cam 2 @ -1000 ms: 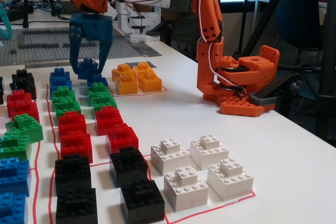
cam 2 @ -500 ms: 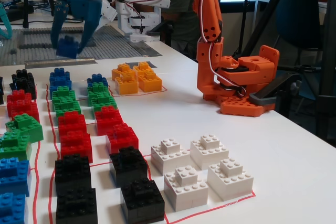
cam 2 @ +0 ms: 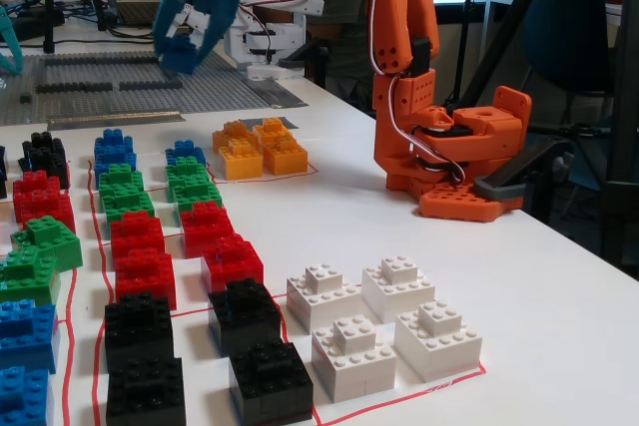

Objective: Grab the block and put it in the grey marker

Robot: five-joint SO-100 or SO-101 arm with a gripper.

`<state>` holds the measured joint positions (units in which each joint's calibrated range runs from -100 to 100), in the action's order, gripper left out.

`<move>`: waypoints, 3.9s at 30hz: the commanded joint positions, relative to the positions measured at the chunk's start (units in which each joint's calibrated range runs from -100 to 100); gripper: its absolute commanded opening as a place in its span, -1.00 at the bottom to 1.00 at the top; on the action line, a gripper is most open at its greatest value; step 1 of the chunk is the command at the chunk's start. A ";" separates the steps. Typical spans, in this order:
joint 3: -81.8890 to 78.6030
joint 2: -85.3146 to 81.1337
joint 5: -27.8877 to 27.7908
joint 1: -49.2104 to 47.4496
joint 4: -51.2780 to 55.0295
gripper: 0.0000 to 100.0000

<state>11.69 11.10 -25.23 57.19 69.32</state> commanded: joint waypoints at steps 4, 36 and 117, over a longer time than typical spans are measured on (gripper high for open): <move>4.24 -5.32 -7.81 8.70 -1.55 -1.00; -9.38 0.38 -19.49 19.60 4.08 -1.00; -9.19 -20.43 26.32 -44.87 22.11 -1.00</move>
<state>1.26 2.31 -1.15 16.23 93.75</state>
